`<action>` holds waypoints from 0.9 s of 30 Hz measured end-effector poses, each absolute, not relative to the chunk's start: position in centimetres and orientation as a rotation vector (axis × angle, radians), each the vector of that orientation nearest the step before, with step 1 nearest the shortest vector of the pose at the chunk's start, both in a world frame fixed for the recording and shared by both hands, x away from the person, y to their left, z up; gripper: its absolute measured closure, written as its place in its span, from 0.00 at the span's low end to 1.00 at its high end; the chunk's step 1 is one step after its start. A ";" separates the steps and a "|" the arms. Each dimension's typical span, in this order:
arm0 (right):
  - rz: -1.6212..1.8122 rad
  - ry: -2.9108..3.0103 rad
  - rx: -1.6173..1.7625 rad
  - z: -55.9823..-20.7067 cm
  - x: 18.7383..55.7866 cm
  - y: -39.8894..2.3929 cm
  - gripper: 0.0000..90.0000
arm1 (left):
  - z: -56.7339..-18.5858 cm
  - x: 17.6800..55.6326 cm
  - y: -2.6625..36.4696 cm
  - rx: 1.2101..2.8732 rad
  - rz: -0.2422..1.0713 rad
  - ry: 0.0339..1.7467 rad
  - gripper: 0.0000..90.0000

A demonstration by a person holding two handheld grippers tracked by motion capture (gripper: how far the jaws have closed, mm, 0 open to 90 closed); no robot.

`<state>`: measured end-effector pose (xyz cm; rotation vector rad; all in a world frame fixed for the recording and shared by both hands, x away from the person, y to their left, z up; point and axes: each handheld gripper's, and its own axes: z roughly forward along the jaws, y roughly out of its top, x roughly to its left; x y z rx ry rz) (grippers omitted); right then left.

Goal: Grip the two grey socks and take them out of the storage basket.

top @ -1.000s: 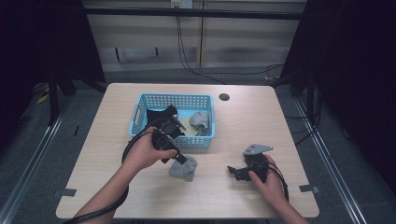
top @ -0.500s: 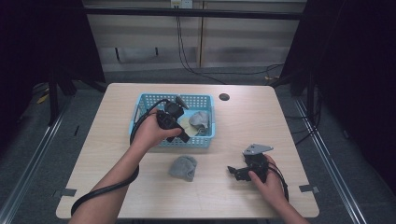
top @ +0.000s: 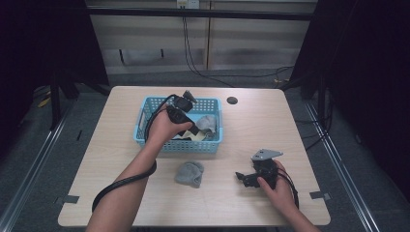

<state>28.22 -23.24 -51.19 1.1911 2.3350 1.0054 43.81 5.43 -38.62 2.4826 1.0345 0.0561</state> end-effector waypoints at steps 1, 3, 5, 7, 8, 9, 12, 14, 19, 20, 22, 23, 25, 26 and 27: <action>1.005 2.335 1.189 -51.2 28.2 -23.3 0.12 | -38.7 44.0 5.3 2.488 0.056 1.039 0.37; 1.005 2.336 1.192 -51.2 28.2 -23.2 0.12 | -39.0 44.3 5.1 2.475 0.062 1.056 0.36; 1.005 2.335 1.193 -51.2 28.2 -23.2 0.12 | -39.3 44.5 4.9 2.479 0.069 1.055 0.35; 1.006 2.335 1.190 -51.2 28.2 -23.3 0.12 | -39.6 44.8 4.6 2.476 0.079 1.063 0.35; 1.004 2.332 1.186 -51.2 28.2 -23.3 0.12 | -39.8 45.0 4.5 2.482 0.082 1.054 0.35; 1.005 2.335 1.188 -51.2 28.2 -23.3 0.12 | -40.0 45.1 4.4 2.478 0.087 1.064 0.35; 1.005 2.333 1.185 -51.2 28.2 -23.3 0.12 | -40.5 45.6 3.9 2.462 0.098 1.087 0.34; 1.006 2.335 1.190 -51.2 28.2 -23.3 0.12 | -40.9 46.0 3.7 2.445 0.108 1.090 0.34; 1.004 2.332 1.185 -51.2 28.2 -23.3 0.12 | -41.6 46.6 3.0 2.426 0.112 1.099 0.34; 1.004 2.332 1.185 -51.2 28.2 -23.3 0.12 | -41.8 46.7 2.8 2.424 0.111 1.095 0.34; 1.005 2.333 1.195 -51.2 28.2 -23.2 0.12 | -42.1 46.9 2.5 2.434 0.114 1.090 0.34; 1.005 2.333 1.195 -51.2 28.2 -23.2 0.12 | -42.3 47.0 2.3 2.428 0.105 1.095 0.34; 1.005 2.332 1.194 -51.2 28.2 -23.2 0.12 | -42.6 47.2 2.0 2.428 0.113 1.088 0.34; 1.005 2.333 1.193 -51.2 28.2 -23.2 0.12 | -42.7 47.3 1.9 2.427 0.103 1.098 0.34; 1.005 2.333 1.193 -51.2 28.2 -23.2 0.12 | -42.9 47.4 1.7 2.426 0.095 1.098 0.34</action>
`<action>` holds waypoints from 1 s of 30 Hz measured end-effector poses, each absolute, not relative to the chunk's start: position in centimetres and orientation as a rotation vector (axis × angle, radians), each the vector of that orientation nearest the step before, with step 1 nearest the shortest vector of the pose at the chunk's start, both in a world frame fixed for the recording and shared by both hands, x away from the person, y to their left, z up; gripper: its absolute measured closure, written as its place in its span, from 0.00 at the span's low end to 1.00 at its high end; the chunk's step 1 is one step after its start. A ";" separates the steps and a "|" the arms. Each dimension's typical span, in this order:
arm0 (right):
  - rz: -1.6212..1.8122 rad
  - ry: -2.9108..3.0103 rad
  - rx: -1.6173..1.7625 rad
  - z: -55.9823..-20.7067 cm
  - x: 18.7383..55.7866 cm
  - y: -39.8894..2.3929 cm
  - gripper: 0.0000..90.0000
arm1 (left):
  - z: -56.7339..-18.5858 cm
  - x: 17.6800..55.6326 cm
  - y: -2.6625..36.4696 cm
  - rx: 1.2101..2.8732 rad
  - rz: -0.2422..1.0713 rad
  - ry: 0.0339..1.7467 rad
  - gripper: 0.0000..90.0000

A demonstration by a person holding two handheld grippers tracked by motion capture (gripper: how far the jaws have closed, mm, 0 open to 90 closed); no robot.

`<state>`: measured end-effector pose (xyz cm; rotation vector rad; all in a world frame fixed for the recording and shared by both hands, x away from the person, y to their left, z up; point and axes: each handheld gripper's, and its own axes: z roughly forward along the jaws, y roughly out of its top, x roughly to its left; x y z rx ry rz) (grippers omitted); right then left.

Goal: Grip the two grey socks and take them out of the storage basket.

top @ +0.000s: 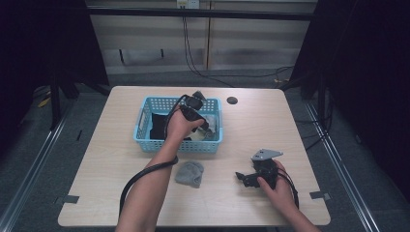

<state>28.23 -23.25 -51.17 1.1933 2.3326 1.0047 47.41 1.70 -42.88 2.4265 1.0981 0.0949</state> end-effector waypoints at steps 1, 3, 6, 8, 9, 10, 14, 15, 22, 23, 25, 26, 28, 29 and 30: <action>1.005 2.333 1.193 -51.2 28.2 -23.2 0.12 | -43.1 47.5 1.5 2.419 0.092 1.096 0.34; 1.005 2.333 1.194 -51.2 28.2 -23.2 0.12 | -43.3 47.6 1.2 2.420 0.093 1.087 0.34; 1.005 2.332 1.194 -51.2 28.2 -23.2 0.12 | -43.7 47.8 0.7 2.415 0.070 1.081 0.34; 1.005 2.333 1.194 -51.2 28.2 -23.2 0.12 | -44.0 47.9 0.4 2.422 0.064 1.075 0.34; 1.005 2.333 1.195 -51.2 28.2 -23.2 0.12 | -44.1 47.9 0.3 2.421 0.053 1.078 0.34; 1.004 2.333 1.194 -51.2 28.2 -23.2 0.12 | -44.3 47.9 0.1 2.417 0.051 1.076 0.34; 1.006 2.335 1.200 -51.2 28.2 -23.2 0.12 | -44.6 48.0 -0.2 2.443 0.023 1.062 0.45; 1.006 2.335 1.198 -51.2 28.2 -23.2 0.12 | -44.6 48.1 -0.2 2.451 0.015 1.054 0.50; 1.003 2.336 1.196 -51.2 28.2 -23.2 0.12 | -44.8 48.1 -0.4 2.506 -0.044 1.036 0.87; 1.003 2.336 1.195 -51.2 28.2 -23.2 0.12 | -44.6 48.0 -0.3 2.507 -0.062 1.038 0.94; 1.003 2.336 1.196 -51.2 28.2 -23.2 0.12 | -44.4 48.0 -0.1 2.505 -0.069 1.046 0.96; 1.003 2.336 1.195 -51.2 28.2 -23.2 0.12 | -44.1 48.0 0.1 2.517 -0.072 1.041 0.96; 1.002 2.333 1.190 -51.2 28.2 -23.3 0.12 | -43.6 47.8 0.7 2.511 -0.070 1.059 0.97; 1.003 2.335 1.194 -51.2 28.2 -23.2 0.12 | -43.4 47.8 1.0 2.514 -0.071 1.055 0.97; 1.002 2.333 1.189 -51.2 28.2 -23.3 0.12 | -43.1 47.8 1.3 2.519 -0.073 1.055 0.97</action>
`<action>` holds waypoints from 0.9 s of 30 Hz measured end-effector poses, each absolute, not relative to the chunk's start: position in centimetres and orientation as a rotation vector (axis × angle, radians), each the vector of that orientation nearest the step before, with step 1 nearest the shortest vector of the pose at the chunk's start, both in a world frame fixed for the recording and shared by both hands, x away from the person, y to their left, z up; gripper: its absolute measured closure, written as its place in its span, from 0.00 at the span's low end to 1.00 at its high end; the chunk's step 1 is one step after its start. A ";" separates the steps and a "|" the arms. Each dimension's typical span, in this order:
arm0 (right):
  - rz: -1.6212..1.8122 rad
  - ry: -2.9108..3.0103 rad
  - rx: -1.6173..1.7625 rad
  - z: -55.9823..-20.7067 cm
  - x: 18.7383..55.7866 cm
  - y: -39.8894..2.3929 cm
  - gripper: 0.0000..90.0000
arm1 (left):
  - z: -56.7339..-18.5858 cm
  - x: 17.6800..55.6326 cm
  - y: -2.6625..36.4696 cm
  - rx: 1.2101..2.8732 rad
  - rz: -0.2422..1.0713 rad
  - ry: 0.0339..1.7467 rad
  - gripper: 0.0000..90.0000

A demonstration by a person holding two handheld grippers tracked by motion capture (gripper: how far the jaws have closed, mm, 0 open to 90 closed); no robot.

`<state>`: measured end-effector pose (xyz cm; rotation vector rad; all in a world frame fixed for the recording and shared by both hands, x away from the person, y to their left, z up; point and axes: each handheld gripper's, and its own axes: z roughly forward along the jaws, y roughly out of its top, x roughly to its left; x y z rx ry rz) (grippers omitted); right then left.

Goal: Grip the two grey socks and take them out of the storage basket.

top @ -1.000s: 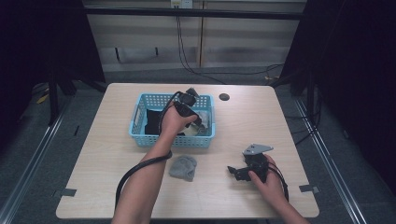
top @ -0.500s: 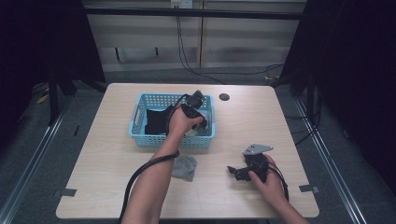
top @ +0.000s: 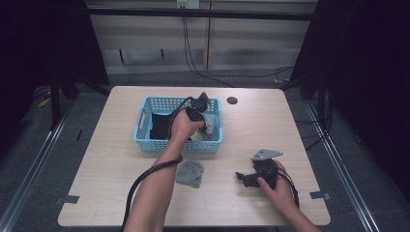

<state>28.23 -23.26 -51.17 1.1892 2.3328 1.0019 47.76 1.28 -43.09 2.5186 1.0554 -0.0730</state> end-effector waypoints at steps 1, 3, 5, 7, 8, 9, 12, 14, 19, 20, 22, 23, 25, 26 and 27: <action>1.002 2.333 1.190 -51.2 28.2 -23.3 0.12 | -42.8 47.7 1.6 2.522 -0.066 1.050 0.97; 1.002 2.333 1.190 -51.2 28.2 -23.3 0.12 | -42.4 47.5 2.2 2.518 -0.068 1.055 0.98; 1.002 2.333 1.190 -51.2 28.2 -23.3 0.12 | -41.8 47.2 3.0 2.521 -0.067 1.054 0.98; 1.002 2.333 1.190 -51.2 28.2 -23.3 0.12 | -41.5 46.9 3.6 2.523 -0.067 1.060 0.98; 1.002 2.333 1.190 -51.2 28.2 -23.3 0.12 | -41.4 46.7 4.1 2.527 -0.070 1.058 0.98; 1.005 2.333 1.189 -51.2 28.2 -23.3 0.12 | -41.3 46.5 4.5 2.524 -0.071 1.061 0.98; 1.006 2.335 1.197 -51.2 28.2 -23.2 0.12 | -40.9 46.0 5.7 2.527 -0.070 1.079 0.98; 1.006 2.335 1.196 -51.2 28.2 -23.2 0.12 | -40.9 45.7 6.8 2.530 -0.071 1.108 0.98; 1.006 2.335 1.197 -51.2 28.2 -23.2 0.12 | -40.7 45.3 8.6 2.469 -0.069 1.183 0.95; 1.006 2.335 1.196 -51.2 28.2 -23.2 0.12 | -40.7 45.4 8.8 2.447 -0.037 1.182 0.84; 1.006 2.335 1.197 -51.2 28.2 -23.2 0.12 | -40.8 45.4 8.8 2.433 0.043 1.177 0.66; 1.006 2.335 1.195 -51.2 28.2 -23.2 0.12 | -40.8 45.6 8.7 2.441 0.089 1.164 0.58; 1.006 2.335 1.192 -51.2 28.2 -23.2 0.12 | -41.3 45.8 8.2 2.406 0.088 1.188 0.46; 1.006 2.335 1.190 -51.2 28.2 -23.2 0.12 | -41.6 46.0 7.9 2.408 0.080 1.191 0.45; 1.006 2.335 1.192 -51.2 28.2 -23.2 0.12 | -42.0 46.1 7.5 2.413 0.070 1.202 0.44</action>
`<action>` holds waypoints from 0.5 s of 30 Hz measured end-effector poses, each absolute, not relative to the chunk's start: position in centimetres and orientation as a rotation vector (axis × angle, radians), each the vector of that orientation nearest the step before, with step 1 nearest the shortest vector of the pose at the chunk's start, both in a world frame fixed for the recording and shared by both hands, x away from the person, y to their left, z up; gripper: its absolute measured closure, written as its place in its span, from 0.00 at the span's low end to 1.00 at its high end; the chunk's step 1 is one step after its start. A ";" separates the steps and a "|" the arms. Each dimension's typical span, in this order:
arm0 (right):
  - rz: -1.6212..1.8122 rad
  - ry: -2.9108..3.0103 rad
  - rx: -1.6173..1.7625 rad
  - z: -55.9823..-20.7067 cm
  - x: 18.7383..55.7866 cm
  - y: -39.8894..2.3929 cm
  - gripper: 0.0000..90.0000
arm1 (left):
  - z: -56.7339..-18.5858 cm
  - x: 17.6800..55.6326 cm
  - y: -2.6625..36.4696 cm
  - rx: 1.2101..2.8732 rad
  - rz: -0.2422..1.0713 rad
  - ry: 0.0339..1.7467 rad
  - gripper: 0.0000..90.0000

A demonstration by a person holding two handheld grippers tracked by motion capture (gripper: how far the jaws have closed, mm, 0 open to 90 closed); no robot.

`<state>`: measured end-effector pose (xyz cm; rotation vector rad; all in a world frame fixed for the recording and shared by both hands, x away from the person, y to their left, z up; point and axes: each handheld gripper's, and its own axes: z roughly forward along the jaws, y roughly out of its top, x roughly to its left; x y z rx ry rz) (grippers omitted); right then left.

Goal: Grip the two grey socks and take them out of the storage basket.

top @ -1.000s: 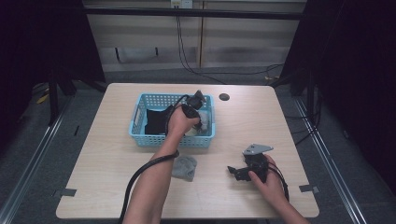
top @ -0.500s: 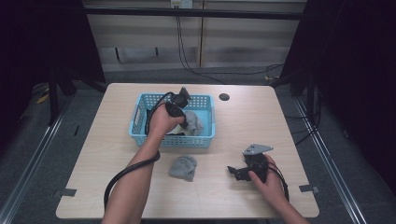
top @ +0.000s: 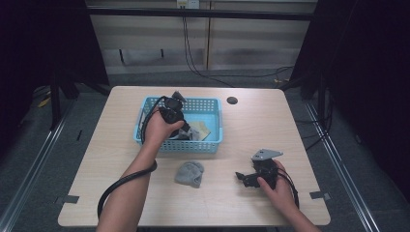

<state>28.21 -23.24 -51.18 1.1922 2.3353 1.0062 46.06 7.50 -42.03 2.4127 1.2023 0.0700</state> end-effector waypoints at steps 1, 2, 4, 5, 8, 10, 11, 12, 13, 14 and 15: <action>1.006 2.335 1.190 -51.2 28.2 -23.2 0.12 | -42.4 46.1 7.3 2.418 0.062 1.204 0.43; 1.006 2.335 1.190 -51.2 28.2 -23.2 0.12 | -42.8 46.2 7.0 2.421 0.050 1.213 0.43; 1.006 2.336 1.192 -51.2 28.2 -23.2 0.12 | -43.8 46.4 6.4 2.424 0.022 1.229 0.42; 1.006 2.335 1.195 -51.2 28.2 -23.2 0.12 | -44.1 46.5 6.4 2.431 0.017 1.234 0.42; 1.006 2.335 1.196 -51.2 28.2 -23.2 0.12 | -44.9 46.6 6.1 2.472 -0.020 1.244 0.47; 1.006 2.335 1.195 -51.2 28.2 -23.2 0.12 | -44.9 46.6 6.0 2.480 -0.053 1.242 0.54; 1.006 2.335 1.196 -51.2 28.2 -23.2 0.12 | -44.9 46.6 5.9 2.487 -0.069 1.240 0.60; 1.005 2.335 1.193 -51.2 28.2 -23.3 0.12 | -44.9 46.6 5.9 2.499 -0.091 1.225 0.64; 1.007 2.335 1.194 -51.2 28.2 -23.2 0.12 | -44.9 46.6 5.8 2.515 -0.105 1.209 0.68; 1.003 2.336 1.200 -51.2 28.2 -23.2 0.12 | -44.8 46.6 5.7 2.530 -0.116 1.203 0.72; 1.005 2.336 1.201 -51.2 28.2 -23.2 0.12 | -44.7 46.7 5.6 2.548 -0.130 1.208 0.76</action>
